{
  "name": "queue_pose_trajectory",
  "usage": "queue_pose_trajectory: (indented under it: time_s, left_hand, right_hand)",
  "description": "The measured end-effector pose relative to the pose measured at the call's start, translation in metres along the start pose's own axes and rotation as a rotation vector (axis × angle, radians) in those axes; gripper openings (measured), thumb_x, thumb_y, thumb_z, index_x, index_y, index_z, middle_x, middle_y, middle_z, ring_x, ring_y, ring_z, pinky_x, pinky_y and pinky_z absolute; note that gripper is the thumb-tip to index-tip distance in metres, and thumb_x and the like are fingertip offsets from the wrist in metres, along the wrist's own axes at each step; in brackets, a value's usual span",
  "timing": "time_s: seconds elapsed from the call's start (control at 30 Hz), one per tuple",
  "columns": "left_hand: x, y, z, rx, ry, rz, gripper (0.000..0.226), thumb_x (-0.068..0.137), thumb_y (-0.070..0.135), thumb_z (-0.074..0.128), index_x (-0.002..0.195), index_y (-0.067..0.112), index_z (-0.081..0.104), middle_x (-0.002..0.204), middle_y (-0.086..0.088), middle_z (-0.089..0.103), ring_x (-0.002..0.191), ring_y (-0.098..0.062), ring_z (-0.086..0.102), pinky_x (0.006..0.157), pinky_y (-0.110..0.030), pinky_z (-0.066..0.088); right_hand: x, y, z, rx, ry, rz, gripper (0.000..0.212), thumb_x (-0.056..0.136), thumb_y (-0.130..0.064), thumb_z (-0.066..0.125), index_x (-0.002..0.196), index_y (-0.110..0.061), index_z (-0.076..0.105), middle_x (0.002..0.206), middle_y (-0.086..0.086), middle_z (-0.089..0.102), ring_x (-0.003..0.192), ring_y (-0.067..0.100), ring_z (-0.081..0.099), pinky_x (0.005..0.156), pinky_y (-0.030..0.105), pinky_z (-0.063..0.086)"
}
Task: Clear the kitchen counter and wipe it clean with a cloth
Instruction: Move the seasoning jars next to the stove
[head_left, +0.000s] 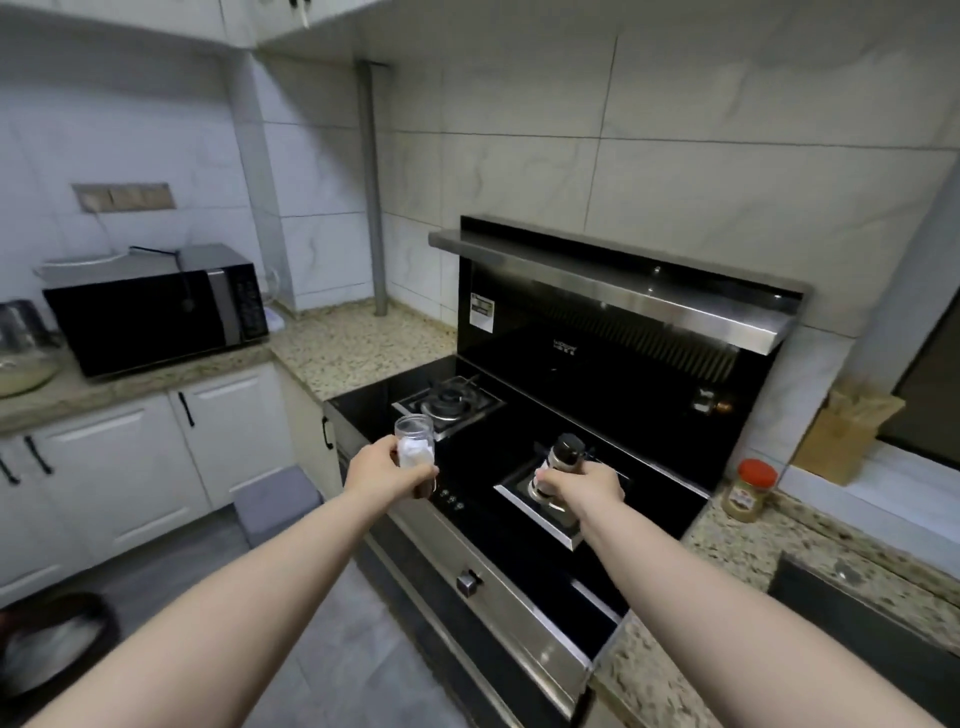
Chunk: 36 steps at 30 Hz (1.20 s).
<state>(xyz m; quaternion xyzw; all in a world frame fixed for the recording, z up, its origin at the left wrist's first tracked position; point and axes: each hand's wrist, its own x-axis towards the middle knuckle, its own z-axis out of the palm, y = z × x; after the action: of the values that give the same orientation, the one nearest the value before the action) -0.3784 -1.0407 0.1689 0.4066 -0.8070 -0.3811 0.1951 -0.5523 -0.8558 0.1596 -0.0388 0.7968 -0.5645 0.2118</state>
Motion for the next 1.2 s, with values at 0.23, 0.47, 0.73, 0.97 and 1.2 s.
queue_pose_trajectory:
  time_s: [0.23,0.47,0.73,0.97,1.2]
  left_hand:
    - [0.031,-0.004,-0.021,-0.15,0.127,-0.094,0.035,0.073,0.03,0.081,0.102,0.019,0.064,0.096,0.0,0.068,0.092,-0.018,0.064,0.074,-0.026,0.047]
    - [0.062,-0.048,-0.062,-0.207,0.228,-0.194,0.027,0.068,0.022,0.083,0.086,0.026,0.063,0.083,0.003,0.068,0.077,-0.012,0.062,0.069,-0.023,0.05]
    - [0.147,-0.118,-0.116,-0.119,0.233,-0.207,0.032,0.064,0.03,0.086,0.086,0.024,0.063,0.084,0.004,0.068,0.078,-0.012,0.064,0.067,-0.027,0.052]
    - [0.226,-0.175,-0.185,0.027,0.178,-0.113,0.031,0.07,0.039,0.083,0.08,0.026,0.056,0.083,0.004,0.061,0.079,-0.017,0.06,0.055,-0.022,0.036]
    - [0.296,-0.213,-0.219,0.088,0.126,-0.069,0.031,0.07,0.038,0.081,0.07,0.03,0.052,0.09,-0.006,0.063,0.077,-0.019,0.057,0.053,-0.023,0.032]
  right_hand:
    - [0.069,-0.042,0.056,-0.071,-0.09,-0.071,0.034,0.068,-0.029,0.086,0.097,-0.014,0.078,0.095,0.008,0.074,0.085,0.025,0.064,0.082,0.035,0.052]
    - [0.074,-0.056,0.161,-0.112,-0.275,-0.08,0.03,0.065,-0.026,0.086,0.092,-0.017,0.078,0.095,0.005,0.076,0.088,0.019,0.066,0.084,0.033,0.056]
    - [0.085,-0.085,0.259,-0.193,-0.31,-0.131,0.025,0.067,-0.028,0.085,0.09,-0.021,0.078,0.077,-0.001,0.069,0.067,0.014,0.058,0.075,0.028,0.055]
    - [0.106,-0.135,0.343,-0.231,-0.192,-0.139,0.029,0.068,-0.029,0.084,0.095,-0.019,0.079,0.09,0.0,0.074,0.09,0.018,0.066,0.087,0.028,0.051]
    - [0.127,-0.161,0.401,-0.288,-0.131,-0.17,0.031,0.07,-0.035,0.084,0.098,-0.023,0.079,0.099,-0.002,0.075,0.1,0.016,0.066,0.09,0.026,0.048]
